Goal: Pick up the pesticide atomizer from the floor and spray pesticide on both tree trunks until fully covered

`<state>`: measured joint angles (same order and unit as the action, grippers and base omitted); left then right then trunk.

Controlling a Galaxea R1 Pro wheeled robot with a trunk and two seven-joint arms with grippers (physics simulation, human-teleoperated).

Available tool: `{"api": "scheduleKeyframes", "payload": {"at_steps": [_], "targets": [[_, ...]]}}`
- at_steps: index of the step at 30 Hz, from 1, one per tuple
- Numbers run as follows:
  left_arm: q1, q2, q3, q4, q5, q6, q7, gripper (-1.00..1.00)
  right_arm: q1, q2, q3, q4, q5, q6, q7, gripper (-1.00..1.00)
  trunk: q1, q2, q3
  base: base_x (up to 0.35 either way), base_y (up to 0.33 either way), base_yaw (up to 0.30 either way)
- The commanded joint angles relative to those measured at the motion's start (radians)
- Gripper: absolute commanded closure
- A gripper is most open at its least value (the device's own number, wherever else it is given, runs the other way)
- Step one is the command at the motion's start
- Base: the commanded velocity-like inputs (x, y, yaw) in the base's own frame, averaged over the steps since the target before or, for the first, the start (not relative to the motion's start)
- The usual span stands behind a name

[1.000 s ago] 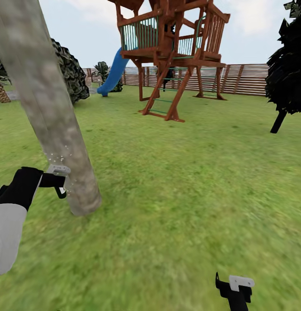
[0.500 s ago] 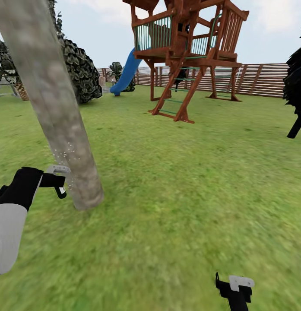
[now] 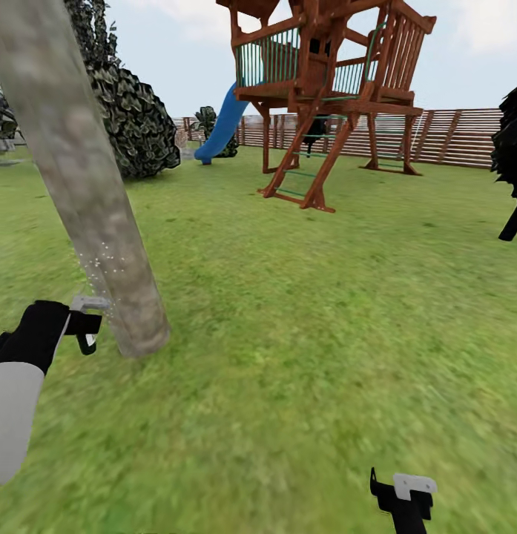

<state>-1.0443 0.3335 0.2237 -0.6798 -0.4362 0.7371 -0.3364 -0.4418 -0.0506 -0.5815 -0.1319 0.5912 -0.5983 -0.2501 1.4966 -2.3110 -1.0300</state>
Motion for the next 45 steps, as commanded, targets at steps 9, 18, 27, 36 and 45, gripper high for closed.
{"api": "scheduleKeyframes", "payload": {"at_steps": [9,18,27,36,45], "targets": [[0.052,-0.038,0.127,0.000,-0.012,-0.010,0.070,1.00,0.000,0.000,0.000,0.000,0.000,0.000,0.000,-1.00,0.000,0.000,0.000,0.205,-0.207,0.224],[0.143,-0.167,0.137,-0.012,-0.004,-0.116,0.243,1.00,0.000,0.000,0.001,0.000,0.001,0.000,0.000,-1.00,0.000,0.000,0.000,0.018,-0.269,0.003],[0.153,-0.158,0.162,-0.107,-0.004,-0.150,0.242,1.00,0.000,0.000,0.002,0.000,0.001,0.000,0.000,-1.00,0.000,0.000,0.000,-0.053,-0.151,0.000],[0.081,-0.154,0.135,-0.122,-0.007,0.002,0.228,1.00,0.000,0.001,0.002,0.000,0.001,0.000,0.000,-1.00,0.000,0.000,0.000,-0.002,-0.001,0.103],[0.086,-0.164,0.064,-0.123,-0.011,0.002,0.239,1.00,0.000,0.000,0.002,0.000,0.001,0.000,0.000,-1.00,0.000,0.000,0.000,0.282,0.000,0.067]]}}
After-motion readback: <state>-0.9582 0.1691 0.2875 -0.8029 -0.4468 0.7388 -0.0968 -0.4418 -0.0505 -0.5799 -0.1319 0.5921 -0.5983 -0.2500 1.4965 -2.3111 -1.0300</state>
